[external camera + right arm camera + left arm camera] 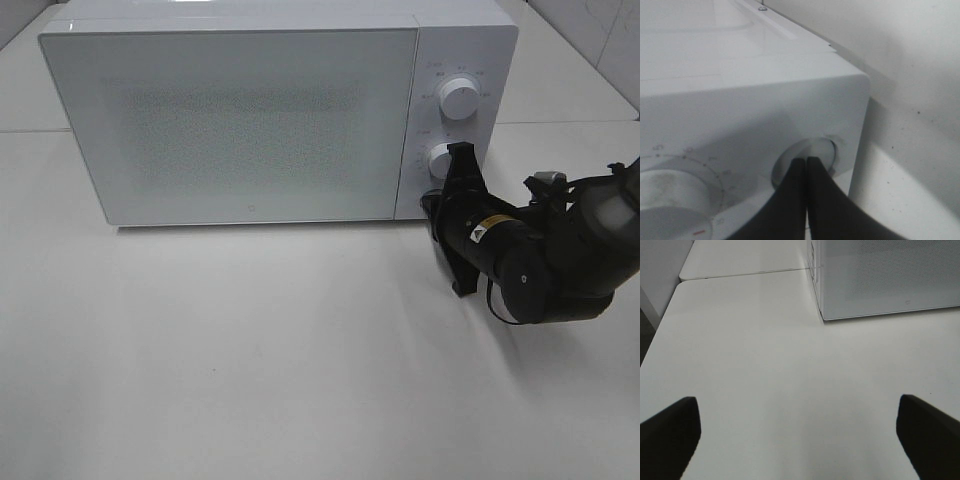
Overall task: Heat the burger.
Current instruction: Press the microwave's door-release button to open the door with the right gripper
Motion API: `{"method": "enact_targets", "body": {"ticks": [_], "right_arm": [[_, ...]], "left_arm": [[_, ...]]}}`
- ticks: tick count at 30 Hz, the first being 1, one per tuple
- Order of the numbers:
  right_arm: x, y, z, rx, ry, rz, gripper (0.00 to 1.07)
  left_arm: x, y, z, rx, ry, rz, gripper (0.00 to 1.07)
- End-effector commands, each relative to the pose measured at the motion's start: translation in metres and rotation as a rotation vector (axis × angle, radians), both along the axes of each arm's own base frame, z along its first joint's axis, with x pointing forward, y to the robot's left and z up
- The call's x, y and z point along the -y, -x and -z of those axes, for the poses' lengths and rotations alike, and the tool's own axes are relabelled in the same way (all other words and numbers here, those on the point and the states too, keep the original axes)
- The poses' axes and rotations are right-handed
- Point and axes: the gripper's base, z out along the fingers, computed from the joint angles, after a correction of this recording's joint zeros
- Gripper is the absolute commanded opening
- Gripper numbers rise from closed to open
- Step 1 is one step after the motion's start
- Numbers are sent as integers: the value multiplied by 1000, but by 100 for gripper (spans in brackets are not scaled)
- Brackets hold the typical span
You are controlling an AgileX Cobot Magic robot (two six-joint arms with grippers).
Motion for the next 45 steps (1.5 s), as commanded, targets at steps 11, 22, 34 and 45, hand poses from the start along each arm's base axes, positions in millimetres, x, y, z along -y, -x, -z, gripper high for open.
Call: {"method": "enact_targets", "body": {"ticks": [11, 22, 34, 45], "right_arm": [[2, -9, -9, 88, 11, 31, 0], [-3, -21, -19, 150, -10, 33, 0], [-1, -24, -24, 185, -16, 67, 0], [12, -55, -44, 286, -7, 110, 0]], "left_arm": [[0, 2, 1, 20, 5, -3, 101], [0, 2, 1, 20, 5, -3, 101], [0, 2, 1, 20, 5, -3, 101], [0, 2, 1, 20, 5, -3, 101]]}}
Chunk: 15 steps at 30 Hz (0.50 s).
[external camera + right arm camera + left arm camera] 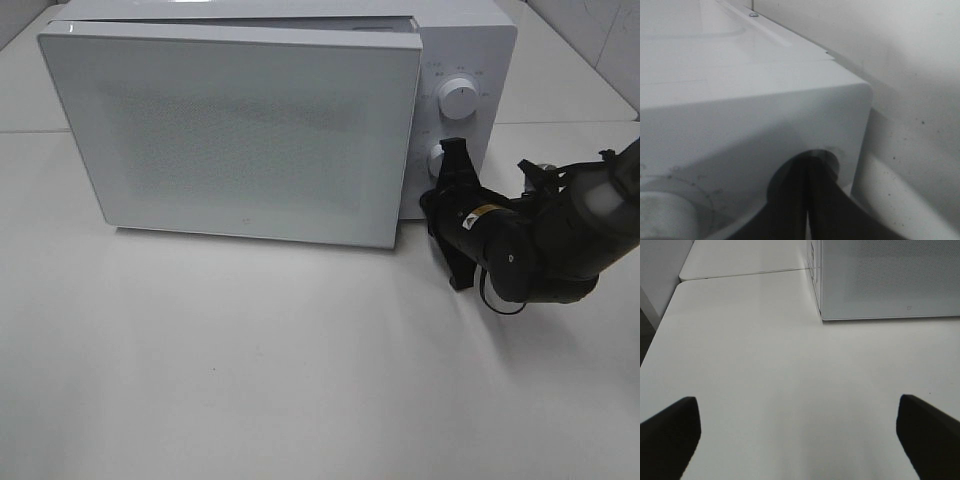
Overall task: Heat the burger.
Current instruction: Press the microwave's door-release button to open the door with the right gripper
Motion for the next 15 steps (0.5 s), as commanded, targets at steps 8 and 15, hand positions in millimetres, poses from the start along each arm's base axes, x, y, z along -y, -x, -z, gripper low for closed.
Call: {"method": "enact_targets", "body": {"ticks": [8, 15], "right_arm": [[16, -38, -41, 311, -44, 77, 0], [17, -31, -36, 283, -55, 72, 0]], "left_arm": [[0, 2, 1, 20, 5, -3, 101], [0, 2, 1, 20, 5, -3, 101]]}}
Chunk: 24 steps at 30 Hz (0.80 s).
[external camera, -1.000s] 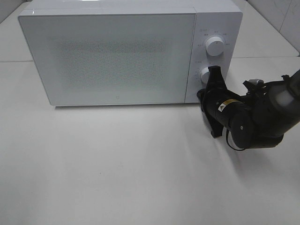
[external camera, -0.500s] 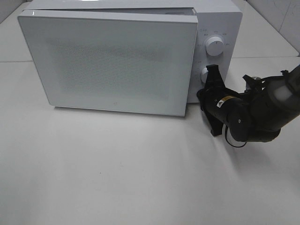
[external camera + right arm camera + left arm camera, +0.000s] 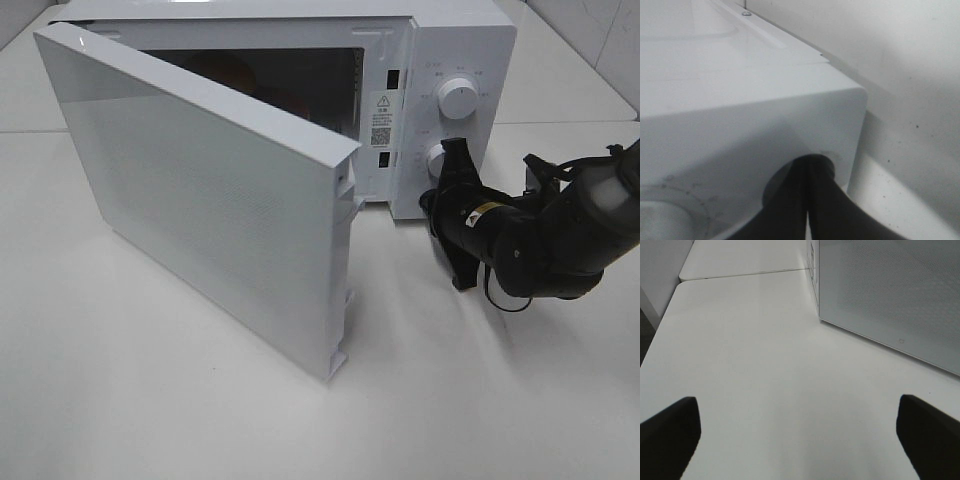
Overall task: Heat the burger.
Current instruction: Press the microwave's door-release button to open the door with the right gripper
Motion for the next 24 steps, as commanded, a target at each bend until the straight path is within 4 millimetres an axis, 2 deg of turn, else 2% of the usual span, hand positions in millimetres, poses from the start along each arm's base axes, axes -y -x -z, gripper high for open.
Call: {"method": "enact_targets", "body": {"ticks": [1, 24], "right_arm": [[14, -28, -37, 307, -61, 83, 0], [6, 8, -23, 160, -51, 43, 0]], "left_arm": [[0, 2, 1, 20, 5, -3, 101], [0, 2, 1, 20, 5, -3, 101]]}}
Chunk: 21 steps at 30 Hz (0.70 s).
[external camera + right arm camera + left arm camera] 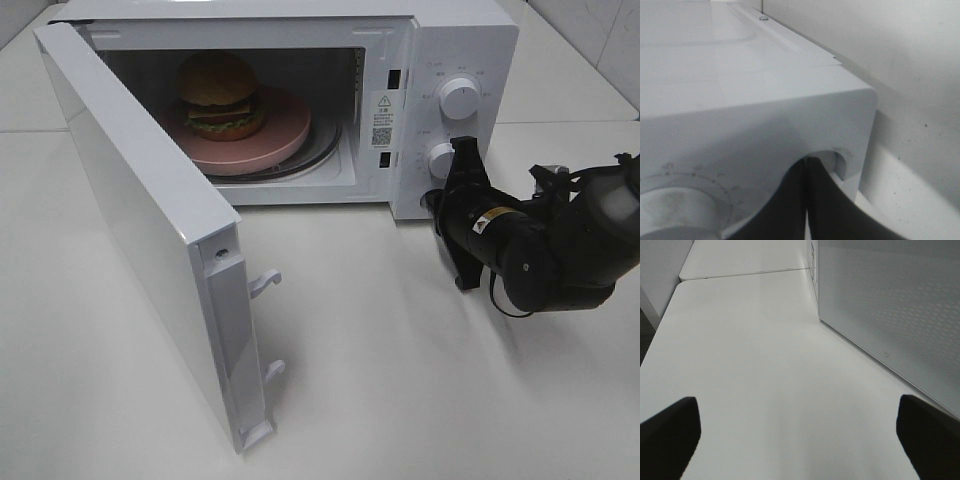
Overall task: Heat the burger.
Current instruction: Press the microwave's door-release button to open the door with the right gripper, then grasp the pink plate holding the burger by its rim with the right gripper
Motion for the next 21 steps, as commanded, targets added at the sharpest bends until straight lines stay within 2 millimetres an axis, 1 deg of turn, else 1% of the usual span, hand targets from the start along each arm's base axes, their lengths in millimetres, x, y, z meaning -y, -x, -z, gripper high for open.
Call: {"method": "enact_targets", "body": {"ticks": [1, 7, 12, 17, 21], "right_arm": [[3, -6, -18, 108, -30, 41, 0], [2, 0, -15, 85, -17, 28, 0], [-2, 9, -10, 57, -9, 9, 0], [-1, 15, -8, 39, -4, 5, 0], [4, 25, -11, 27, 2, 4, 0]], "left_arm": [[0, 2, 1, 20, 5, -3, 101], [0, 2, 1, 20, 5, -3, 101], [0, 2, 1, 20, 5, -3, 101], [0, 2, 1, 20, 5, -3, 101], [0, 2, 1, 20, 5, -3, 101]]}}
